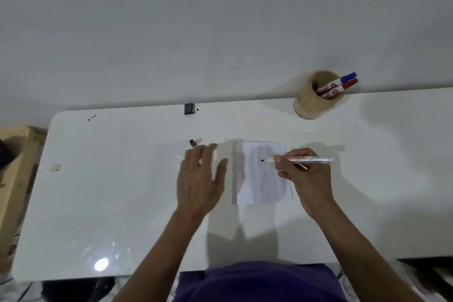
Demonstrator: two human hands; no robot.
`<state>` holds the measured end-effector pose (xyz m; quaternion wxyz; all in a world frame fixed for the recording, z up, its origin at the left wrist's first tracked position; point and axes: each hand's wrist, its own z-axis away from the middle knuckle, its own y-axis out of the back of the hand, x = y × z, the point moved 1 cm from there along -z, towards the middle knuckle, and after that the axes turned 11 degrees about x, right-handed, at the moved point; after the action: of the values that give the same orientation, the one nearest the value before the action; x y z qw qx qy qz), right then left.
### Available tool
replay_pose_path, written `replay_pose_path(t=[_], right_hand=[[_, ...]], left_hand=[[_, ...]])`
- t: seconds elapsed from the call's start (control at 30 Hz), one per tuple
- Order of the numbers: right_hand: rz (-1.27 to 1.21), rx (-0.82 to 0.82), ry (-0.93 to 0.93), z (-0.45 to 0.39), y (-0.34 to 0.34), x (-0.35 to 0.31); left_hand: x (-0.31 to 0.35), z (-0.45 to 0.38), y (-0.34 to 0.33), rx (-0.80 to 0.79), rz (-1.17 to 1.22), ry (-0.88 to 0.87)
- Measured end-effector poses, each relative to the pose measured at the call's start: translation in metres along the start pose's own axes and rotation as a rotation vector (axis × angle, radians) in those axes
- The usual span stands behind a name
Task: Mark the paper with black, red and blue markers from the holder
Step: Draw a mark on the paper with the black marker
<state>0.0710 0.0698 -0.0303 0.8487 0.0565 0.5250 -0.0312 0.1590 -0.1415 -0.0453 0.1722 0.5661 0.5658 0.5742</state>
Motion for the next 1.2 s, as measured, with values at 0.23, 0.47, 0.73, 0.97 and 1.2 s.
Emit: replay_pose_path(t=[0.23,0.47,0.73,0.97,1.2], right_hand=[[-0.01,-0.072,0.105,-0.01,-0.026,0.004],[0.141,-0.14,0.264,-0.029,-0.052,0.012],[0.226,-0.176,0.294,-0.051,-0.06,0.021],[0.214,-0.157,0.281,-0.056,-0.062,0.026],[0.228,-0.131,0.307,-0.057,-0.063,0.03]], left_hand=[[0.013,0.031,-0.047,-0.223,-0.082,-0.164],[0.015,0.037,-0.053,-0.244,-0.137,-0.103],[0.015,0.04,-0.054,-0.267,-0.195,-0.078],[0.013,0.041,-0.059,-0.277,-0.271,-0.049],[0.013,0.041,-0.059,-0.286,-0.27,-0.048]])
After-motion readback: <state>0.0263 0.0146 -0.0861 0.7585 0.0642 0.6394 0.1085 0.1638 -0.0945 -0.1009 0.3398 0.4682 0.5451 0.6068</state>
